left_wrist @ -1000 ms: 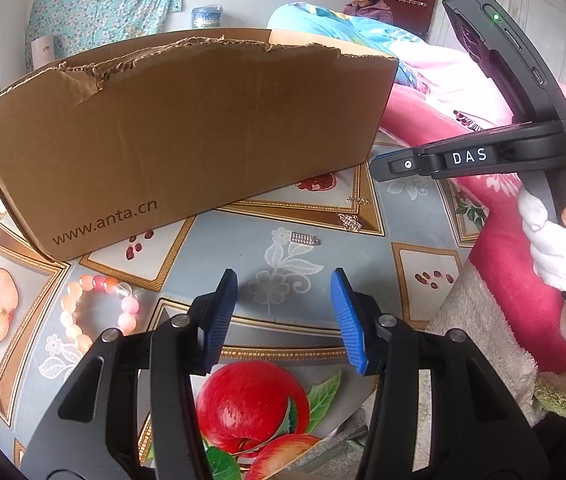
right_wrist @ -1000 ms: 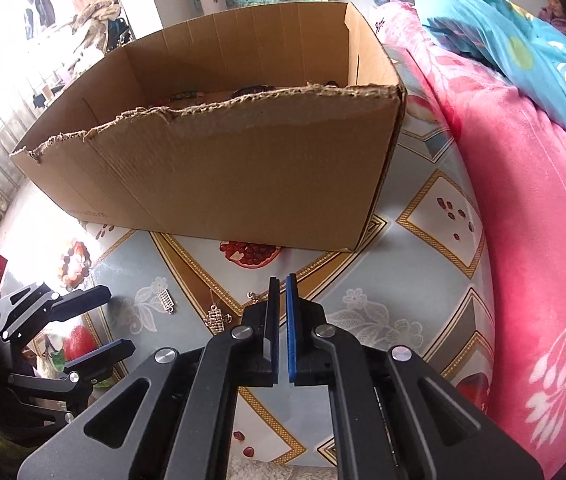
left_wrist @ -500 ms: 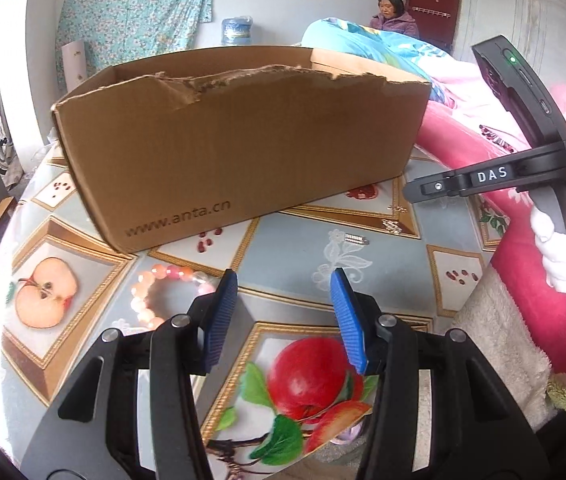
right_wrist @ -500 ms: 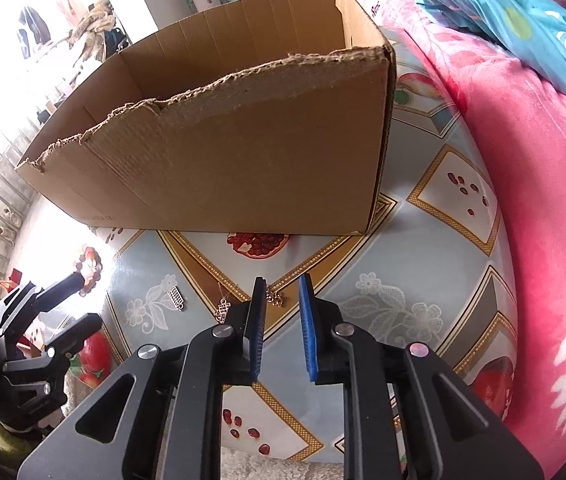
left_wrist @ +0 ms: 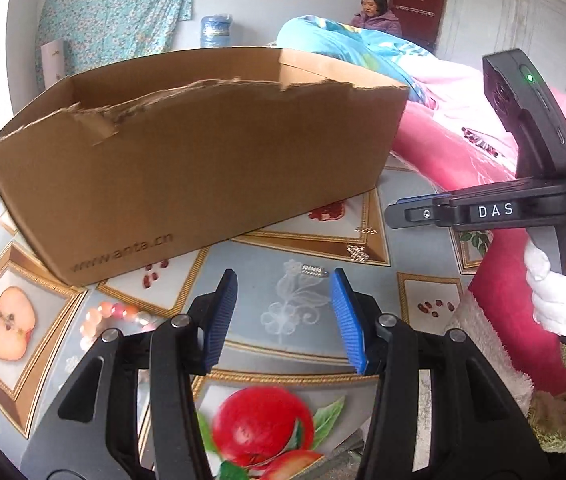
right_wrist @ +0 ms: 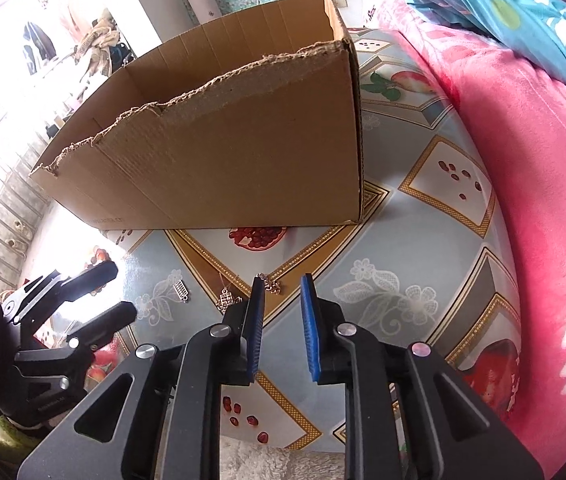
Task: Organize jewelry
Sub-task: 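Open the right gripper beside the box near the small gold charms, then close the left gripper on a small gold charm beside the box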
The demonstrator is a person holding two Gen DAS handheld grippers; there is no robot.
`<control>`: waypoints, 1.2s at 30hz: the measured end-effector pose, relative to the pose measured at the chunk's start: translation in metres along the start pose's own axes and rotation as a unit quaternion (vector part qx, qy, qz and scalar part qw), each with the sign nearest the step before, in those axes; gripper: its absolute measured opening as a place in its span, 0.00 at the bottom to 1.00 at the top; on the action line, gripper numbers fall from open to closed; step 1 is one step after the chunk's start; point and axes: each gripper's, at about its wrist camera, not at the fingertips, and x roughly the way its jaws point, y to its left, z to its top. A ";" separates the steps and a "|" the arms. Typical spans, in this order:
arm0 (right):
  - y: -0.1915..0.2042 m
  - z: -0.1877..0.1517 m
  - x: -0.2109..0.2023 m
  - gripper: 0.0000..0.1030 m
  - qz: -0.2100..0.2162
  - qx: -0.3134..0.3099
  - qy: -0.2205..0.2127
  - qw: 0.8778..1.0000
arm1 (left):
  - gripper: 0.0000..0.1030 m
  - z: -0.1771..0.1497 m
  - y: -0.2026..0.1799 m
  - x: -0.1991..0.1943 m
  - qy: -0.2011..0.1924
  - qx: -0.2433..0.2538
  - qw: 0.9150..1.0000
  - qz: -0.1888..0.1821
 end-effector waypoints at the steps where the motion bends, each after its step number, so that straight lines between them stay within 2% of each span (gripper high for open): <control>1: 0.000 -0.001 0.000 0.18 0.003 -0.001 -0.001 1.000 | 0.44 0.002 -0.006 0.005 0.003 0.015 1.000 0.000; 7: -0.001 -0.003 0.002 0.18 0.034 0.000 -0.007 0.999 | 0.30 0.006 -0.020 0.027 0.033 0.044 0.998 0.005; 11: -0.003 -0.004 0.004 0.18 0.046 0.004 -0.010 0.999 | 0.26 0.007 -0.027 0.035 0.044 0.067 0.997 0.020; 18: -0.009 -0.003 0.006 0.18 0.056 0.010 -0.015 0.998 | 0.13 0.008 -0.036 0.037 0.054 0.080 0.995 0.023; 23: -0.011 -0.004 0.005 0.18 0.060 0.012 -0.018 0.998 | 0.11 0.008 -0.036 0.035 0.055 0.080 0.995 0.026; 24: -0.011 -0.004 0.005 0.18 0.059 0.011 -0.020 0.998 | 0.01 0.008 -0.036 0.035 0.055 0.082 0.995 0.027; 34: -0.012 -0.003 -0.003 0.18 0.053 0.003 -0.029 0.998 | 0.00 0.008 -0.036 0.028 0.055 0.085 0.995 0.017; 35: -0.011 -0.003 -0.003 0.18 0.053 0.004 -0.029 0.998 | 0.01 0.009 -0.036 0.027 0.052 0.085 0.995 0.017; 36: -0.012 -0.003 -0.002 0.18 0.054 0.006 -0.029 0.998 | 0.06 0.011 -0.035 0.026 0.050 0.083 0.995 0.017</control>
